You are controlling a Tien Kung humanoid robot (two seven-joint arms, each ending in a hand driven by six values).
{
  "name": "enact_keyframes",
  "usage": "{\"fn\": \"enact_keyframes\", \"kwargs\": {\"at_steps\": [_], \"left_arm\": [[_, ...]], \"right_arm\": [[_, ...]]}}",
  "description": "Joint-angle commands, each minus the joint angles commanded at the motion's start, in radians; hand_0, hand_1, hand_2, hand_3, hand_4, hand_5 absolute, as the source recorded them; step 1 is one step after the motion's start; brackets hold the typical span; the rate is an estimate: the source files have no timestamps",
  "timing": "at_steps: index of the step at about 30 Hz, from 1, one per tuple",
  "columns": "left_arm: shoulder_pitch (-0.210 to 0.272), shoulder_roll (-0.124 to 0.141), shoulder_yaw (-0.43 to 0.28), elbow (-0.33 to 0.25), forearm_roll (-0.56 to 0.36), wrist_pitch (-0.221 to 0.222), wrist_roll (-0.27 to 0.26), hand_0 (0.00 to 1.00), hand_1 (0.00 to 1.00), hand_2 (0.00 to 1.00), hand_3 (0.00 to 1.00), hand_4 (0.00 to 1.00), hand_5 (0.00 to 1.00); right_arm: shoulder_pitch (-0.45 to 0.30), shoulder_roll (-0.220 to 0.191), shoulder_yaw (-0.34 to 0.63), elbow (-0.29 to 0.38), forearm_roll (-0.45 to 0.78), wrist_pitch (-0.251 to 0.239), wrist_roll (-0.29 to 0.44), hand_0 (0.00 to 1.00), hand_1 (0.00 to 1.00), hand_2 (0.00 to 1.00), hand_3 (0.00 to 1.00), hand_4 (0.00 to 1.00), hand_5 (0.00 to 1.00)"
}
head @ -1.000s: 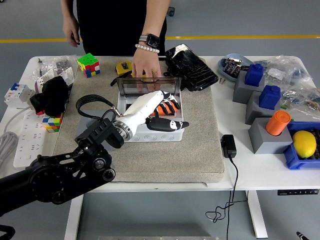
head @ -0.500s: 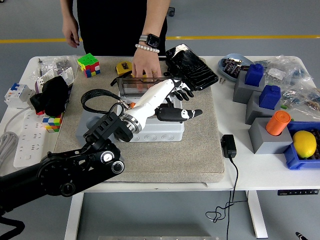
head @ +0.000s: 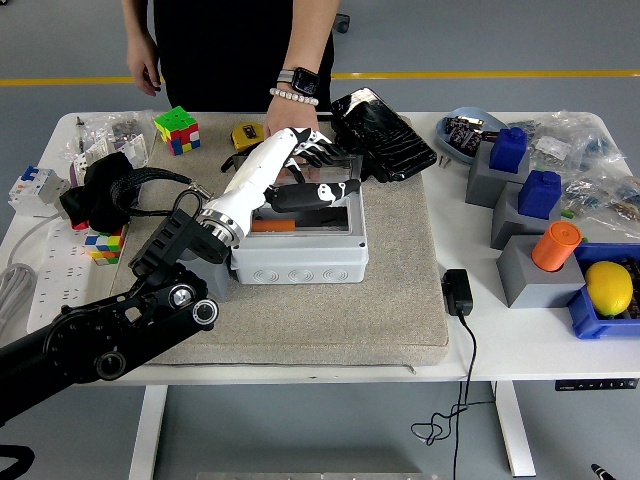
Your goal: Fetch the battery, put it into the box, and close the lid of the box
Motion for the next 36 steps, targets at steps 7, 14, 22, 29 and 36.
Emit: {"fn": "enact_keyframes", "kwargs": {"at_steps": [7,14,22,29,36], "left_arm": [[-0.011,-0.003,-0.035,0.035,0.019,0.019,-0.023,0.694,0.706,0.652,0.625,0.931,0.449],[-0.035,0.011,0.005,0.06,0.125,-0.059,0.081,0.673,0.675,0.632,0.611,0.933,0.456],[-0.053,0.028,0.037,0.039,0.186,-0.137,0.165,0.598,0.636,0.627,0.61,0.932,0.453],[-0.053,0.048,0.038,-0.005,0.204,-0.194,0.217,0.39,0.585,0.622,0.61,0.94,0.465],[-0.042,0.067,0.035,-0.081,0.174,-0.228,0.242,0.316,0.515,0.589,0.596,0.942,0.469]], "right_arm": [[0.002,-0.001,0.002,0.001,-0.001,-0.001,0.001,0.578,0.642,0.645,0.535,0.856,0.398],[0.001,-0.002,0.002,0.0,0.0,-0.001,0.0,0.578,0.642,0.644,0.536,0.856,0.396],[0.002,-0.003,0.004,0.001,-0.001,-0.001,0.001,0.578,0.642,0.645,0.535,0.855,0.4],[0.001,-0.002,0.008,0.001,-0.002,-0.001,0.001,0.578,0.642,0.645,0.535,0.856,0.398],[0.0,-0.002,0.008,0.002,-0.002,0.0,0.001,0.577,0.641,0.645,0.535,0.855,0.398]]}}
